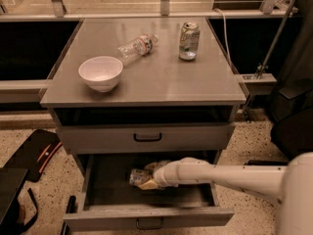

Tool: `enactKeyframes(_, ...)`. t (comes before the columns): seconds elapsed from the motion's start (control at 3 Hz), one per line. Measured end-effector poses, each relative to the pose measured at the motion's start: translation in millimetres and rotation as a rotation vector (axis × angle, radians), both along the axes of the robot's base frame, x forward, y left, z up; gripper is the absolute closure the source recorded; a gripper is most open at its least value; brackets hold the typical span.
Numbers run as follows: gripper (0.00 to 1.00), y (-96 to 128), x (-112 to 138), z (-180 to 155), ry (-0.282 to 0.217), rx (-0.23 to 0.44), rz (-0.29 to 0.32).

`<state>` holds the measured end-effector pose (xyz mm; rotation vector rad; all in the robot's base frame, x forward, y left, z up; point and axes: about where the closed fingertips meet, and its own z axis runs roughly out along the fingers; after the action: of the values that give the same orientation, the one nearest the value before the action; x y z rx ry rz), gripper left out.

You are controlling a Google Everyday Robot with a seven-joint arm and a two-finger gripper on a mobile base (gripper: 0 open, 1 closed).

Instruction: Pick blue plastic bottle from middle drawer and place on counter

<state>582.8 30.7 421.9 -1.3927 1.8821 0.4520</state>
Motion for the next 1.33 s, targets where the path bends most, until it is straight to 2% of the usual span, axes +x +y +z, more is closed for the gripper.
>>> enactKeyframes(0.33,1.0,-21.1,1.2,56.7,-0.082,0.052,-0.003)
enactKeyframes(0.67,1.0,-46.0,10.1,123.8,-0.171,0.062,-0.01)
enactKeyframes(1.0,1.0,-46.0,10.0,123.9,-0.172,0.062,-0.01)
enactKeyframes(1.33,1.0,-55.0,-15.2,170.9,-0.23,0.048,0.008)
